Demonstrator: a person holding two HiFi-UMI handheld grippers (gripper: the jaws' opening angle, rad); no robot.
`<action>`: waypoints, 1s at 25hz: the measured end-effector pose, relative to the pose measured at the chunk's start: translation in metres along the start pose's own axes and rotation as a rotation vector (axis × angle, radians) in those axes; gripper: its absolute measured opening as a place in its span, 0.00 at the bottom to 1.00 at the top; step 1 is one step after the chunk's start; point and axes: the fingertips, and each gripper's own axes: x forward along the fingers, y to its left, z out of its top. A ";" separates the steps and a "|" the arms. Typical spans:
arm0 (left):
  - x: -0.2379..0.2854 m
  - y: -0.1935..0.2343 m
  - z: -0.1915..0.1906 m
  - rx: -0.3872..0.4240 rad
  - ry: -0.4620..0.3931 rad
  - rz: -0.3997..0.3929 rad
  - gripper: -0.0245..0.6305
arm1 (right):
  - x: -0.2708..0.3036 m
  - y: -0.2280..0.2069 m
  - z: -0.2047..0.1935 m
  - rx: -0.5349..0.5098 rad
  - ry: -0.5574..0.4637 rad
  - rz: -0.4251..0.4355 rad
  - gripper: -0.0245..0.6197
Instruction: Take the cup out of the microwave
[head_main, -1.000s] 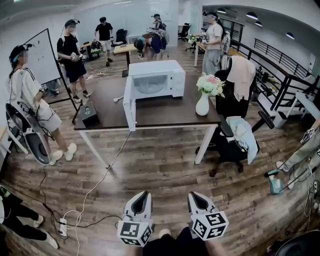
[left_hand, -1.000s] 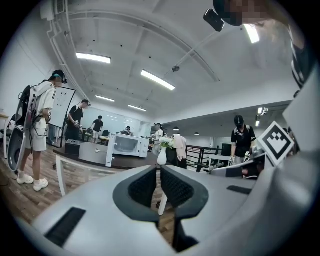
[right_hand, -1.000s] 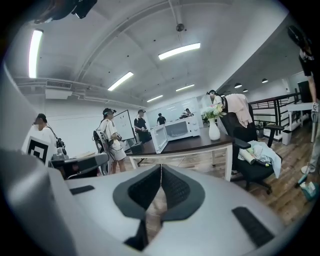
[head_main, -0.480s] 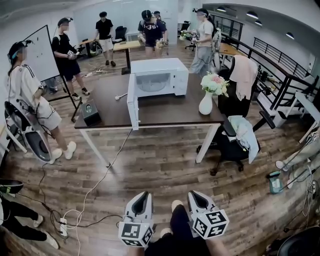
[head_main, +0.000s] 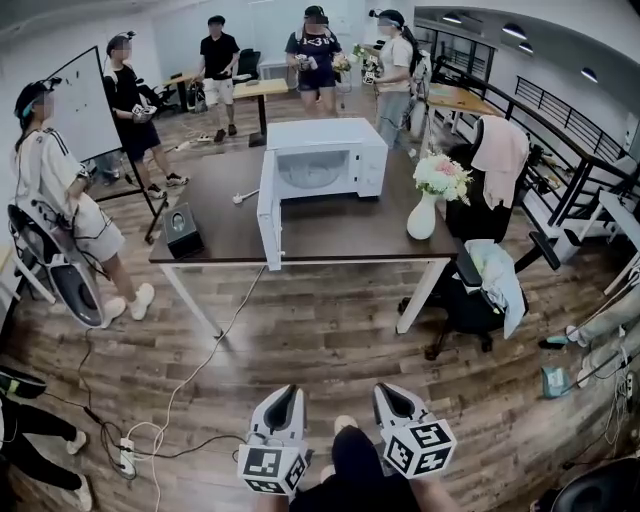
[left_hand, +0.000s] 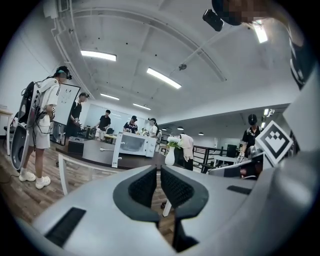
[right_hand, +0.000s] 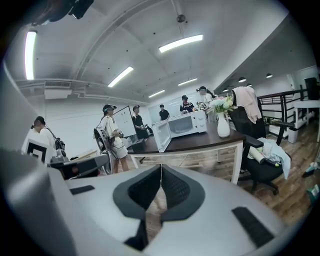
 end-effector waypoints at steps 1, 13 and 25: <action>0.007 0.001 0.002 0.000 0.003 0.001 0.05 | 0.005 -0.004 0.003 0.001 0.002 0.001 0.03; 0.101 0.022 0.026 0.017 -0.001 0.007 0.05 | 0.077 -0.056 0.047 0.012 -0.003 0.007 0.03; 0.182 0.056 0.039 -0.041 -0.036 0.079 0.06 | 0.146 -0.101 0.076 0.014 0.014 0.033 0.03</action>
